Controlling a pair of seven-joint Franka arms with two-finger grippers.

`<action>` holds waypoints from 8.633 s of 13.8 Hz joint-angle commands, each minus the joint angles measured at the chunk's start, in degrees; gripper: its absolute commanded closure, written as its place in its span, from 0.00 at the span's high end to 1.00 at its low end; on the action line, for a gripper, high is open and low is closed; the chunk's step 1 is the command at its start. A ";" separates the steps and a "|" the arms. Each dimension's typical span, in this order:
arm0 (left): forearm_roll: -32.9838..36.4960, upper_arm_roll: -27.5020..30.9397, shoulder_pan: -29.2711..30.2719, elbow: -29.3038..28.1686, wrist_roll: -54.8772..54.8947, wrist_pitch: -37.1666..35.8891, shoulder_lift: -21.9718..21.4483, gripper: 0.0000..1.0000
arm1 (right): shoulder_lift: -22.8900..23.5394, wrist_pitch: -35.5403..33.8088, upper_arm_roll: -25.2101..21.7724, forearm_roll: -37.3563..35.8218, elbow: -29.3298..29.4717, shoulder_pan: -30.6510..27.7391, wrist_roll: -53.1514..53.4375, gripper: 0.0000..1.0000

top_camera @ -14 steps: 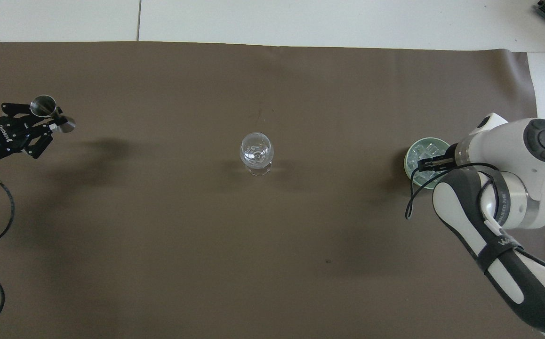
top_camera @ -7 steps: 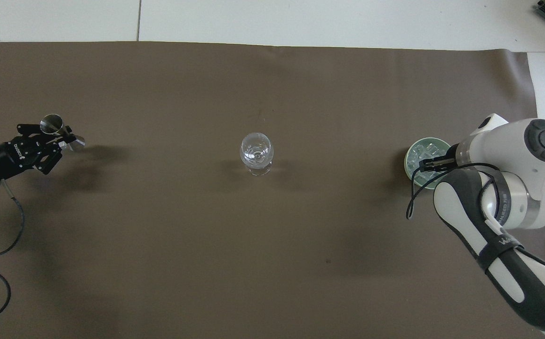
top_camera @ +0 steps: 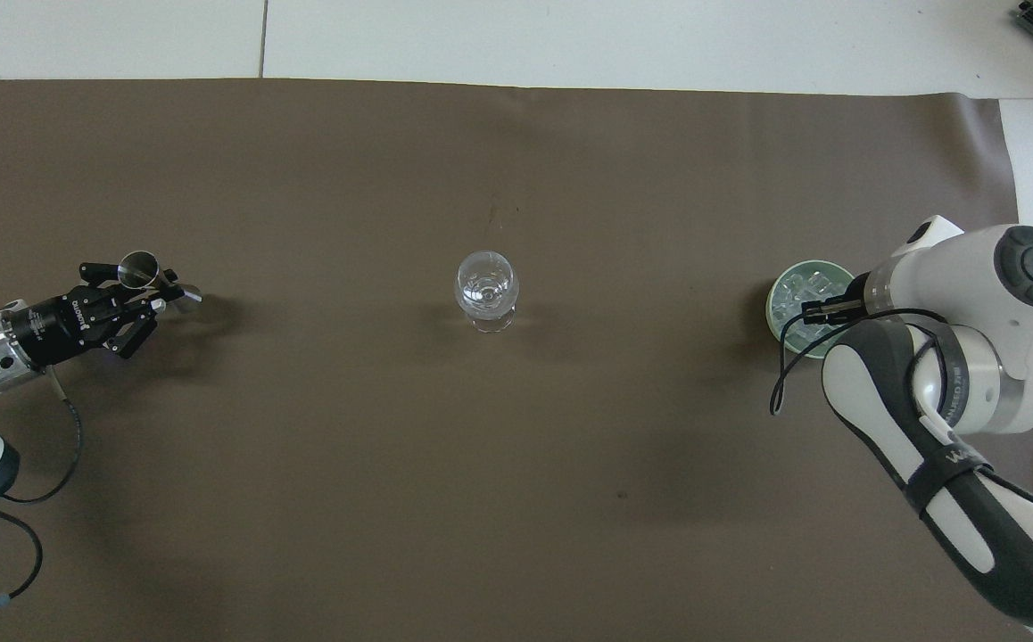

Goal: Pour wine and add ice with both arms

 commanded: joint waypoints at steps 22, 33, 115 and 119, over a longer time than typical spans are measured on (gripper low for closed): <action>-6.46 0.47 -5.18 -2.70 6.78 4.31 1.39 0.00 | -3.49 -22.53 5.16 1.38 17.67 0.52 15.17 0.00; -5.50 0.90 -4.22 -2.00 6.51 3.61 1.04 1.00 | -2.96 -27.28 10.86 1.65 26.62 5.36 34.40 0.00; 84.60 -7.71 -17.14 25.16 41.50 -11.15 -31.92 1.00 | -16.50 -35.98 -1.08 0.94 21.95 1.40 16.24 1.00; 87.56 -7.71 -16.61 26.91 43.59 -12.13 -31.39 1.00 | -15.79 -44.74 -1.25 4.80 27.13 1.23 16.76 1.00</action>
